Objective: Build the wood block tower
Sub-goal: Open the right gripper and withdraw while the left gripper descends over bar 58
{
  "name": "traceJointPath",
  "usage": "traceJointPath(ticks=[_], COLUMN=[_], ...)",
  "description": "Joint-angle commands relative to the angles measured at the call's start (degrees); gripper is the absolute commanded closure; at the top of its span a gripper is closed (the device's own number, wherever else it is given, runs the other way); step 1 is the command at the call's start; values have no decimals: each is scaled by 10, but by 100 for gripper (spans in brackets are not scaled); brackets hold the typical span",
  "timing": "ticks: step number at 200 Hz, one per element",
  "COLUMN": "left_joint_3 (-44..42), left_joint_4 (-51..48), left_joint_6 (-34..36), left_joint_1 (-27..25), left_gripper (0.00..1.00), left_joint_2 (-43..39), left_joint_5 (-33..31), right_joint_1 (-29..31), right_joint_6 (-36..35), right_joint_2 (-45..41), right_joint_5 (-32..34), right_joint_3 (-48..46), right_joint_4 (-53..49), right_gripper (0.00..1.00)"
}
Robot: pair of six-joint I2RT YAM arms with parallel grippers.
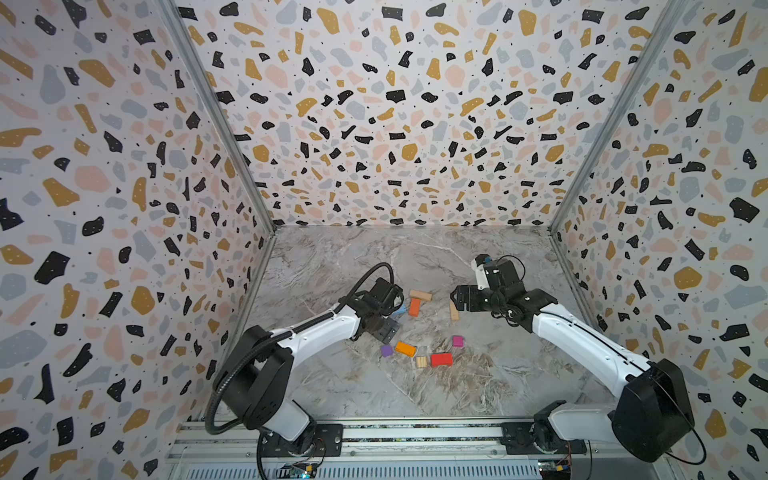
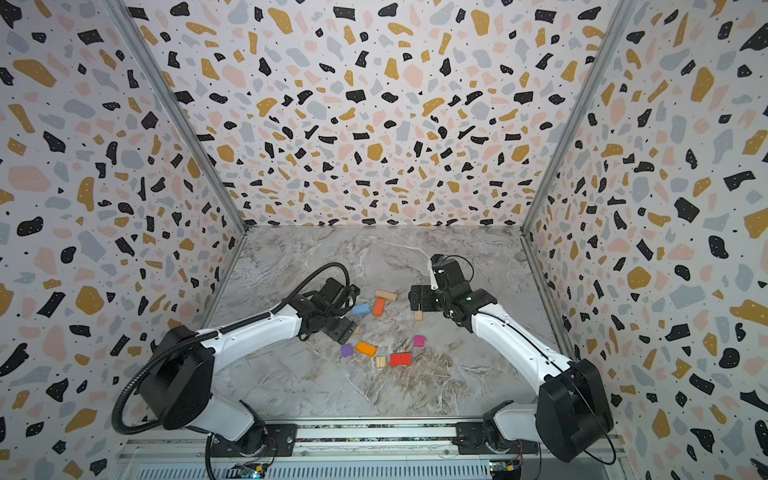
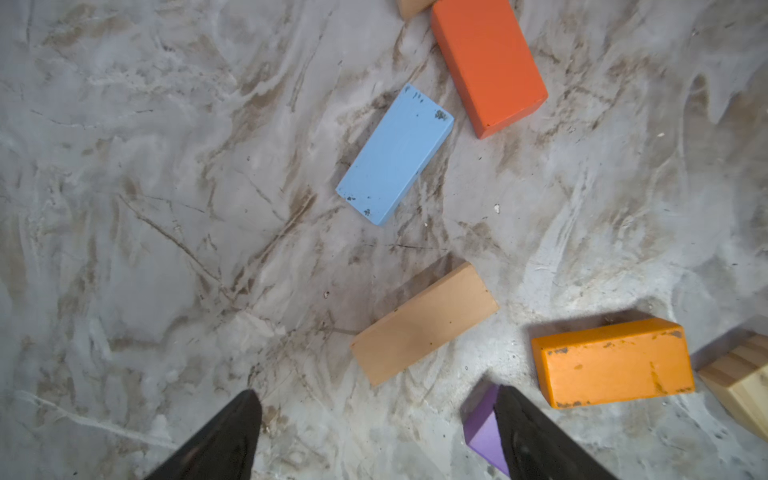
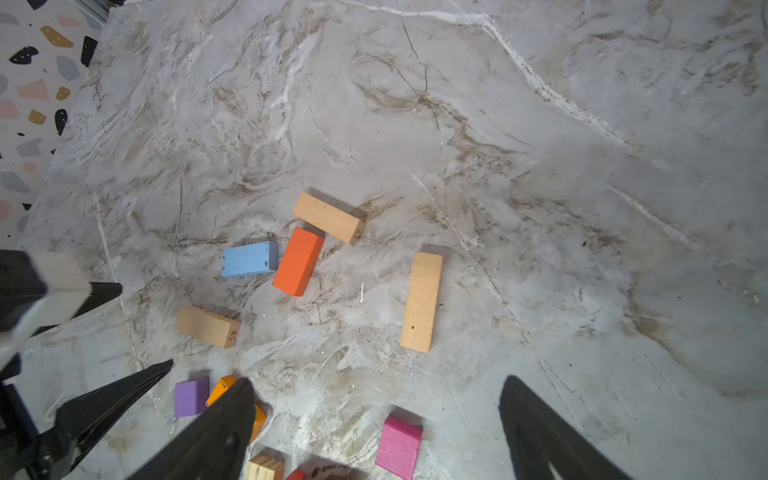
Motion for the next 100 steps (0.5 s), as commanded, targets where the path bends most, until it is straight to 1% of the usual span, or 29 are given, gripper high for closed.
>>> traceJointPath(ticks=[1, 59, 100], left_joint_3=[19, 63, 80], left_joint_4=[-23, -41, -50], left_joint_6=[21, 42, 44], left_joint_1=[-3, -3, -4], left_gripper=[12, 17, 20], left_joint_2=[18, 82, 107], left_joint_5=[-23, -22, -14], right_joint_1=[-10, -29, -43], right_joint_6=[-11, -21, -25], right_joint_2=[-24, -37, -46], right_joint_5=[-13, -26, -32], right_joint_3=[-5, -12, -15], right_joint_4=[-14, -22, -27], right_gripper=[7, 7, 7])
